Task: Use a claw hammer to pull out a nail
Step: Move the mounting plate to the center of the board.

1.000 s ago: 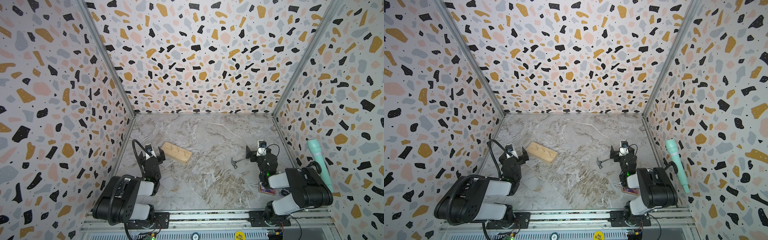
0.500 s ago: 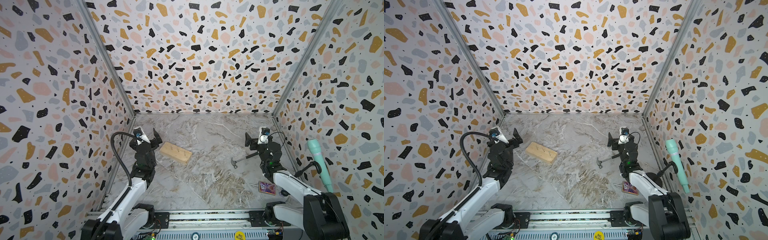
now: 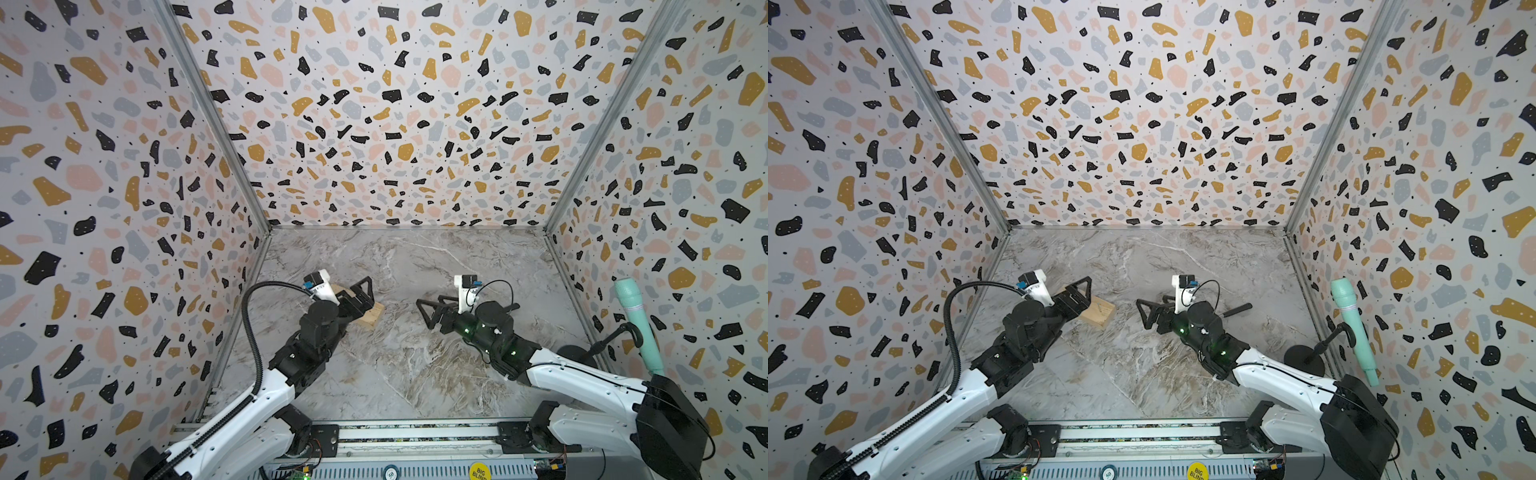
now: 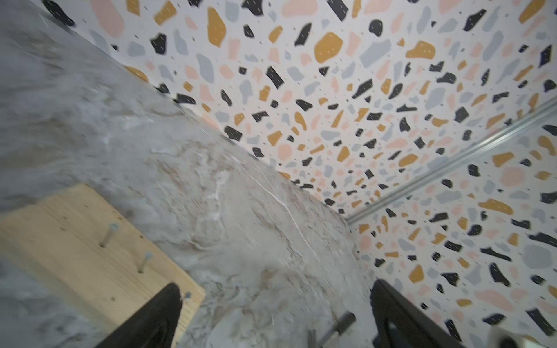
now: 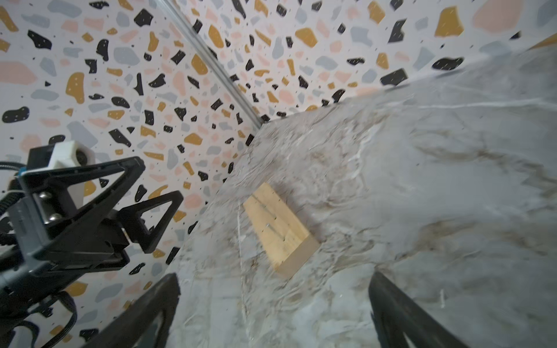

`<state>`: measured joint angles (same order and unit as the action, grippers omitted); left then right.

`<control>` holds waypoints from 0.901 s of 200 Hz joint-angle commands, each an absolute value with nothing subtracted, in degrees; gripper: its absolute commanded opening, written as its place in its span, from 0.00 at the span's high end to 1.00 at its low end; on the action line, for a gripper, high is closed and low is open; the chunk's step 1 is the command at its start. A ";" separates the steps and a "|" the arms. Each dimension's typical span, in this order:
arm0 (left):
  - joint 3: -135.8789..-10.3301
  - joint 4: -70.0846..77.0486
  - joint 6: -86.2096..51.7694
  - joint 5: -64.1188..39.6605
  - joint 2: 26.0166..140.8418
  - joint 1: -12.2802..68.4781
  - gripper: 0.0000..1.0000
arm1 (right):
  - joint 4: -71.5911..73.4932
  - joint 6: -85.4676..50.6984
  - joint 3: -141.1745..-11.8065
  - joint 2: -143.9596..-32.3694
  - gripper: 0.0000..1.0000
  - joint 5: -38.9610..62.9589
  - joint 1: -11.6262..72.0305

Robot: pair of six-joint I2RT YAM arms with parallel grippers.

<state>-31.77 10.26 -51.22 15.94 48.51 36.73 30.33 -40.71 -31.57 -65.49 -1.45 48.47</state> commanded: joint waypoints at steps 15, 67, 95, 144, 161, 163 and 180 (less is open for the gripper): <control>-30.28 20.44 -54.74 14.16 48.98 39.20 0.00 | 24.32 -49.65 -33.89 -63.21 0.01 -7.91 48.80; -36.59 6.40 -51.58 25.56 52.52 38.98 0.00 | 14.68 -51.55 -35.37 -62.71 0.01 -13.53 43.69; -47.19 -7.41 -42.53 30.77 60.63 32.62 0.00 | 1.82 -50.25 -39.82 -63.54 0.01 -19.51 38.53; -46.81 -0.18 -39.83 20.53 70.83 14.28 0.00 | -0.75 -49.61 -38.50 -62.67 0.01 -17.84 25.84; -46.42 5.09 -38.10 14.62 74.86 10.45 0.00 | -2.27 -48.23 -39.46 -64.18 0.01 -16.07 22.65; -46.63 5.29 -37.82 14.05 75.47 10.15 0.00 | -2.61 -48.14 -39.64 -64.49 0.01 -15.95 22.38; -49.87 4.82 -35.31 10.19 81.00 8.31 0.00 | -5.69 -47.23 -41.61 -67.36 0.01 -14.92 19.96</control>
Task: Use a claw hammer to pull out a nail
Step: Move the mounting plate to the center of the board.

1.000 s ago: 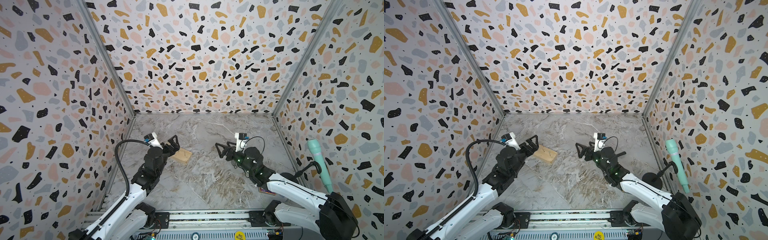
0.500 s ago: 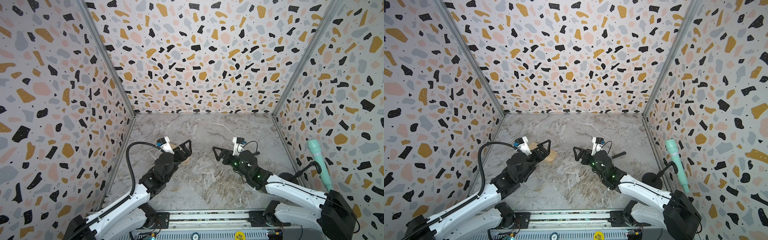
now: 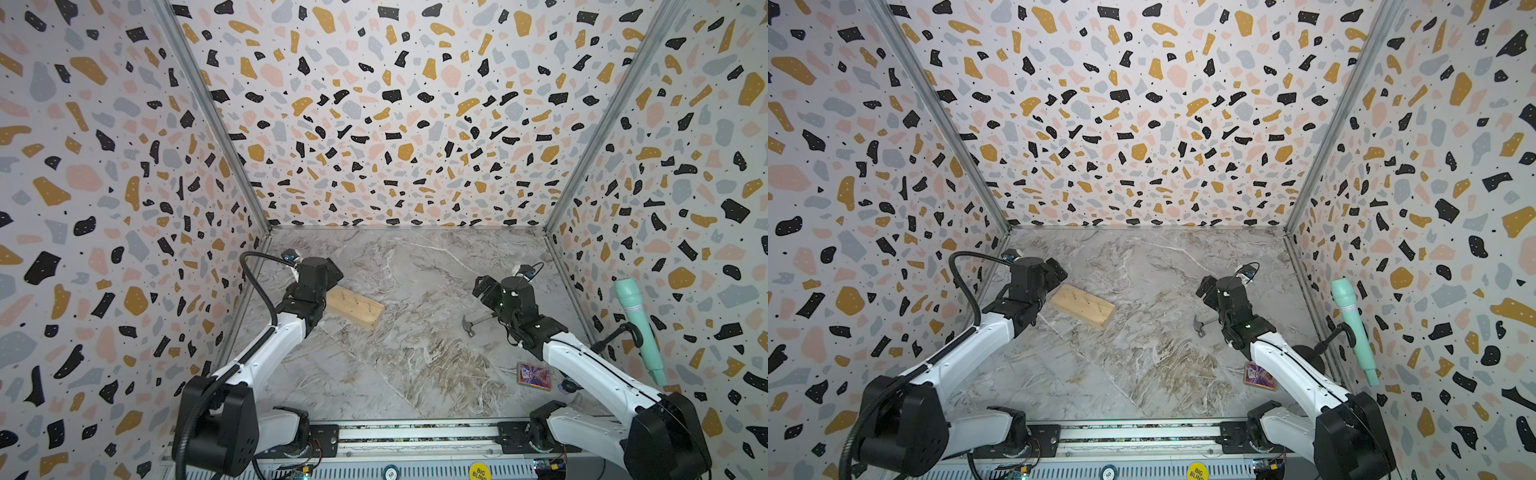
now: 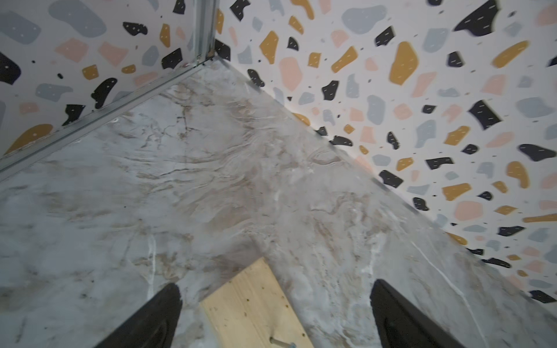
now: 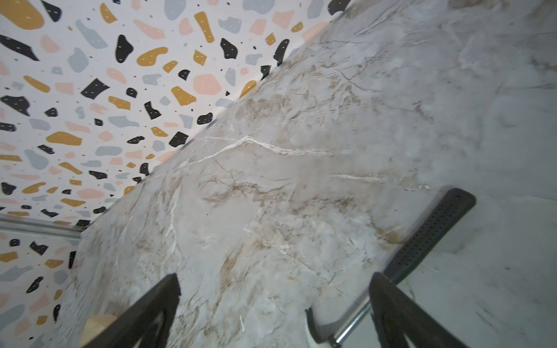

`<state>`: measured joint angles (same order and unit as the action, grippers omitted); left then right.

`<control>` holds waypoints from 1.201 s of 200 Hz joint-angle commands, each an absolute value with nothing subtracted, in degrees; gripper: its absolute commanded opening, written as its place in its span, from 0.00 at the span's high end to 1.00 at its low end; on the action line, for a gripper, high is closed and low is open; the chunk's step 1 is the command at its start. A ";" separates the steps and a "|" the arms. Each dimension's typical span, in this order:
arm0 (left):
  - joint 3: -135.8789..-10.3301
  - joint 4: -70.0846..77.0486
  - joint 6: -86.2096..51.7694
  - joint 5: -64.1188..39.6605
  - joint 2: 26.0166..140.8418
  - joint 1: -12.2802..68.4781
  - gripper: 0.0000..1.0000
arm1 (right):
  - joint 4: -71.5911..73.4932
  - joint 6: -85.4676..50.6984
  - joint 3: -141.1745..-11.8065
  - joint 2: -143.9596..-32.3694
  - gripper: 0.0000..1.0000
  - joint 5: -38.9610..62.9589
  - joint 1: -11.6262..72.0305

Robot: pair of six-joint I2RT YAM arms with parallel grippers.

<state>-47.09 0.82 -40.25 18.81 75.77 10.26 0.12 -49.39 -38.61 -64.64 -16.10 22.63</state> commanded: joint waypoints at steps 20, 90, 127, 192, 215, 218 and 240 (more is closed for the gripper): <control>-53.76 3.97 -32.98 5.78 87.65 6.40 0.00 | -8.52 -46.62 -43.43 -70.77 0.01 -13.45 17.93; -58.57 6.03 -30.71 -6.17 100.96 3.21 0.00 | -5.67 -45.55 -42.45 -76.95 0.04 -5.23 14.11; -58.39 6.95 -30.11 -10.38 103.52 3.17 0.00 | -4.77 -46.03 -41.69 -77.27 0.06 -4.88 13.91; -56.80 10.07 -30.94 -19.15 104.59 4.49 0.00 | -4.84 -46.36 -41.48 -77.23 0.06 -4.89 13.62; -56.08 10.11 -30.69 -20.09 104.72 7.25 0.00 | -4.80 -46.40 -41.51 -77.38 0.06 -4.88 13.62; -56.00 10.03 -30.71 -20.20 104.76 7.64 0.00 | -4.78 -46.35 -41.55 -77.49 0.06 -4.88 13.62; -55.10 10.88 -31.76 -21.00 104.69 11.03 0.00 | -4.75 -46.38 -41.58 -77.61 0.06 -4.88 13.62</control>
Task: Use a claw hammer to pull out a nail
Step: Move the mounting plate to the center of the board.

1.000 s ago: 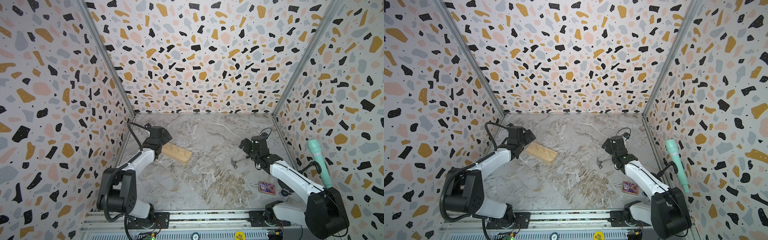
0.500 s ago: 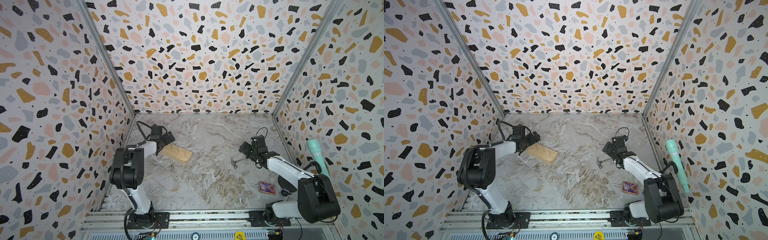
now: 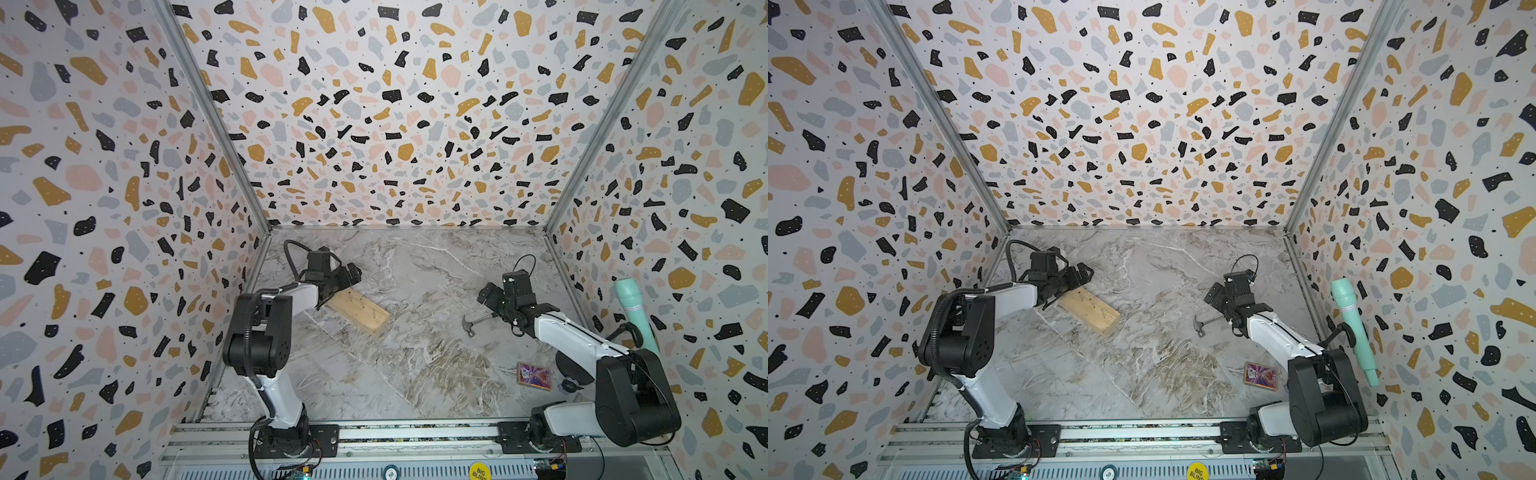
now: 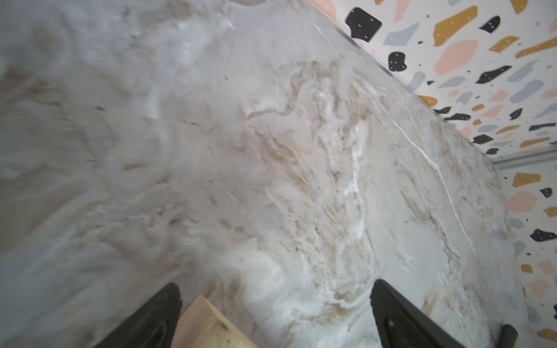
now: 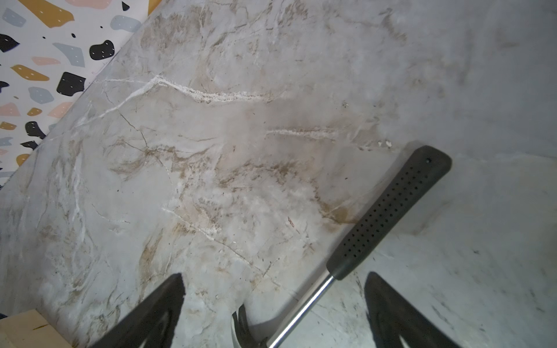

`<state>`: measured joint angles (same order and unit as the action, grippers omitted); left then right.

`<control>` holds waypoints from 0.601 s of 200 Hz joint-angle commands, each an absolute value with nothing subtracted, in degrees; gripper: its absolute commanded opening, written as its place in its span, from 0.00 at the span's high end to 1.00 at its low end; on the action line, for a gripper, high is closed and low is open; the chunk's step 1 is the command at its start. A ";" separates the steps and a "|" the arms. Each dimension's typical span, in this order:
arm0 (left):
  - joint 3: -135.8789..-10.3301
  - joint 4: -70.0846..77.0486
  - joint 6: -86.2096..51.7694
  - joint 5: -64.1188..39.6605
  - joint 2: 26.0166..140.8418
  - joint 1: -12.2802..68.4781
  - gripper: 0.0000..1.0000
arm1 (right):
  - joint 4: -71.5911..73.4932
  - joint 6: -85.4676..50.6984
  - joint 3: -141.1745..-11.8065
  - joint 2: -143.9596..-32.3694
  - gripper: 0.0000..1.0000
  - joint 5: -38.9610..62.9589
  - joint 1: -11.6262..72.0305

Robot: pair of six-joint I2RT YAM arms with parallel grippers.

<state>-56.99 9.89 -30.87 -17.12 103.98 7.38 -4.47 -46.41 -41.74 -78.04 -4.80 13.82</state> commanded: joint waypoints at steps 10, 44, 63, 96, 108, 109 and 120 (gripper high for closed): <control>-54.20 12.49 -32.98 -21.55 104.51 12.72 0.00 | -4.77 -46.35 -41.57 -77.61 0.06 -4.97 13.58; -54.58 15.91 -35.57 -22.81 104.99 19.66 0.00 | -4.78 -47.03 -40.92 -77.77 0.06 -4.81 13.36; -57.10 15.31 -35.71 -23.35 105.81 23.58 0.00 | -4.22 -47.37 -40.28 -77.72 0.06 -4.21 13.29; -58.75 16.34 -36.82 -22.31 103.93 25.15 0.00 | -4.06 -47.43 -39.14 -76.87 0.06 -3.85 13.19; -59.91 13.99 -35.37 -19.81 102.19 24.80 0.00 | -4.64 -47.43 -39.02 -76.64 0.06 -4.40 13.12; -60.01 13.45 -35.26 -19.53 102.03 24.79 0.00 | -4.69 -47.40 -39.02 -76.64 0.06 -4.44 13.15; -60.66 11.20 -34.57 -17.39 100.15 24.09 0.00 | -5.67 -47.46 -39.17 -76.89 0.06 -5.04 13.07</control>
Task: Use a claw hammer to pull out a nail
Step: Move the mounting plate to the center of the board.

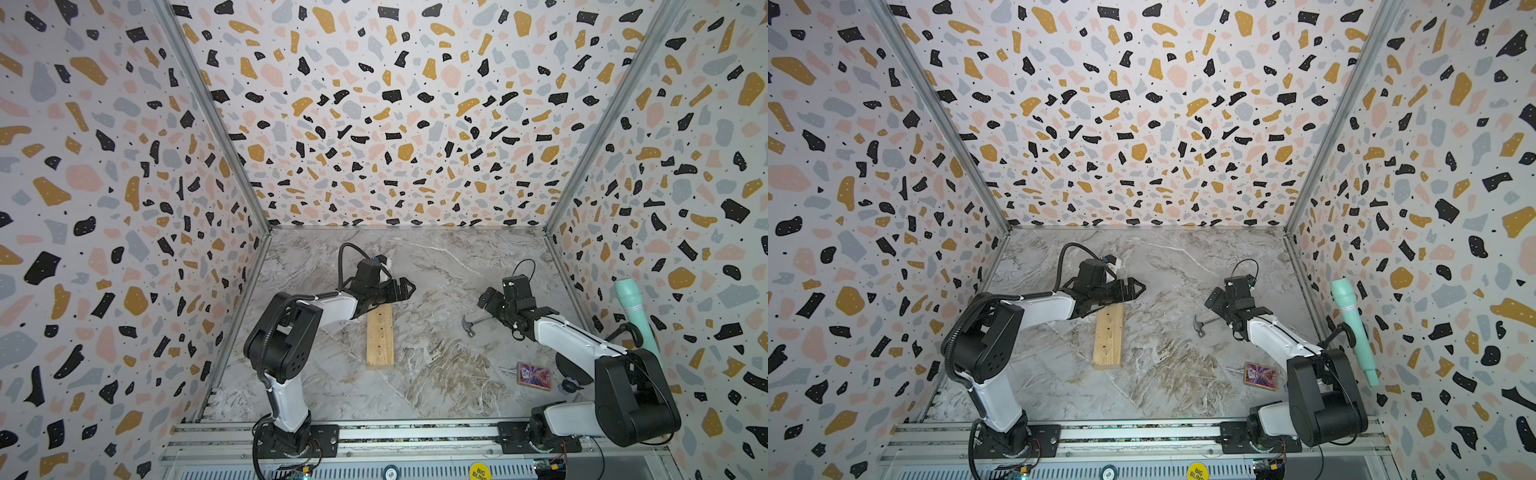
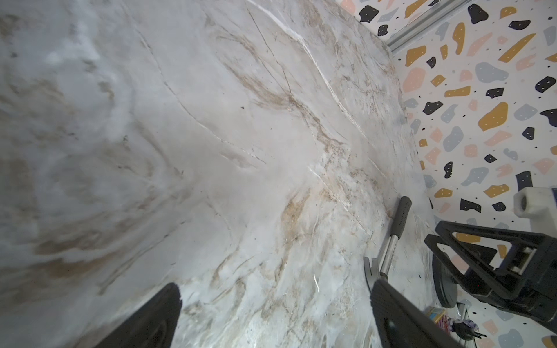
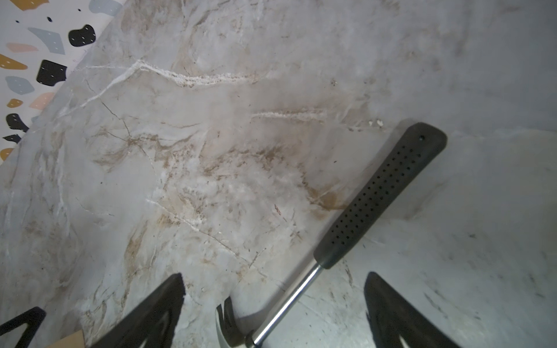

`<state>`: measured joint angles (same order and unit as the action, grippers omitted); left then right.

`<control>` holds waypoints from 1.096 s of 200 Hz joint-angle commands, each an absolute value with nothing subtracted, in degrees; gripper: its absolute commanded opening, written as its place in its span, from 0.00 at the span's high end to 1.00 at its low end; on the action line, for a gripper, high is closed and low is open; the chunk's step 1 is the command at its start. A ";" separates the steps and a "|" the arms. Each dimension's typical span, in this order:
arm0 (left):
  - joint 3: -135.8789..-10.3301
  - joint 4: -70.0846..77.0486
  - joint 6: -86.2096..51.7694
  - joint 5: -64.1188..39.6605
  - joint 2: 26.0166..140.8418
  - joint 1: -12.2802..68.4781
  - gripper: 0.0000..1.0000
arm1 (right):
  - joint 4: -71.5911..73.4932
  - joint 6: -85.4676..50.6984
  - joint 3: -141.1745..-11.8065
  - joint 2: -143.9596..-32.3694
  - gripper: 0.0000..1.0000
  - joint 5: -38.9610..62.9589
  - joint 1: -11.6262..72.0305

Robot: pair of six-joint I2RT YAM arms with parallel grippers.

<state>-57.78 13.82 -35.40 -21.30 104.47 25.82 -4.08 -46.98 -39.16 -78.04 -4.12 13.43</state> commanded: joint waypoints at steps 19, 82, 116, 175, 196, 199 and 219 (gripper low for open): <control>-60.67 9.80 -34.28 -15.74 97.02 22.77 0.00 | -6.21 -47.54 -39.36 -77.71 0.06 -5.38 13.10; -53.71 -0.95 -29.71 -10.46 87.34 20.26 0.00 | -5.65 -48.45 -41.21 -82.10 0.14 -3.66 13.01; -46.97 -3.21 -30.90 -13.44 80.87 19.68 0.01 | -5.08 -49.33 -41.22 -82.88 0.20 -4.07 13.01; -37.83 -12.62 -30.23 -4.60 69.55 19.64 0.02 | -4.11 -50.76 -41.61 -84.95 0.31 -4.47 13.01; -36.50 -14.20 -29.70 -1.93 68.51 19.69 0.04 | -4.46 -51.80 -41.84 -85.67 0.34 -4.83 13.09; -36.48 -14.55 -29.51 -1.48 68.55 19.69 0.05 | -4.41 -51.90 -41.84 -85.66 0.34 -4.91 13.10; -36.39 -16.12 -28.01 0.00 70.25 19.70 0.06 | -4.77 -52.48 -41.88 -86.02 0.36 -5.04 13.10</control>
